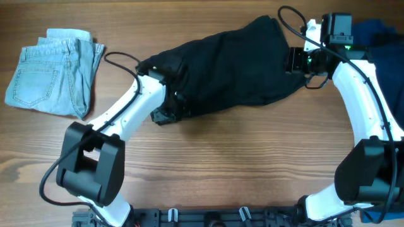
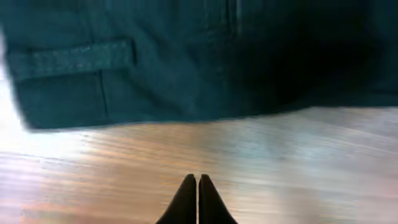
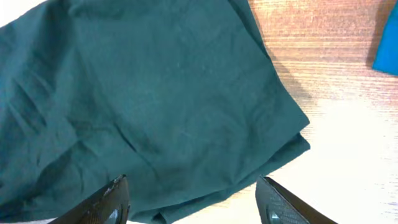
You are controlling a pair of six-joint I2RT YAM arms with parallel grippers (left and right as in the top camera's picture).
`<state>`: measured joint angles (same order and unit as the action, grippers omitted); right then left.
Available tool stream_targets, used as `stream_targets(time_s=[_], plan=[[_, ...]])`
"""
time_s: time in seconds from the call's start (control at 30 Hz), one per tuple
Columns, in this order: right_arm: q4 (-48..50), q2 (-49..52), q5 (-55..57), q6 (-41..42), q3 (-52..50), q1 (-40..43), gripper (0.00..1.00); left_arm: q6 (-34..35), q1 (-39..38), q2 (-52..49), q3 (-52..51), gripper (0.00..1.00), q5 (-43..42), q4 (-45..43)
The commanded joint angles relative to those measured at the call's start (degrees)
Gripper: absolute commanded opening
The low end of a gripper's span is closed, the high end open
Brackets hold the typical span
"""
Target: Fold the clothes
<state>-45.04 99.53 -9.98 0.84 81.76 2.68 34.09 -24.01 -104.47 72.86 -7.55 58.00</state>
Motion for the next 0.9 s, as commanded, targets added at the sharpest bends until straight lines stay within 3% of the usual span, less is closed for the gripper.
stream_targets(time_s=[0.0,0.47,0.63,0.73,0.87], plan=[[-0.11,0.66,1.46,-0.83,-0.68,-0.09,0.68,1.16,-0.15,-0.35,-6.4,0.04,4.52,-6.99],[-0.48,0.66,3.82,-0.81,-0.68,-0.09,0.68,1.11,0.9,-0.35,-15.17,0.04,17.22,-25.2],[-0.46,0.66,3.82,-0.81,-0.68,-0.09,0.68,0.85,5.07,-0.35,-15.61,0.04,26.25,-26.91],[-0.42,0.66,3.82,-0.83,-0.68,-0.09,0.7,0.7,9.4,-0.35,-15.61,0.11,25.94,-29.24],[-0.04,1.03,6.29,-0.24,-0.68,-0.09,0.72,0.11,11.69,-0.15,-15.26,0.18,18.95,-31.54]])
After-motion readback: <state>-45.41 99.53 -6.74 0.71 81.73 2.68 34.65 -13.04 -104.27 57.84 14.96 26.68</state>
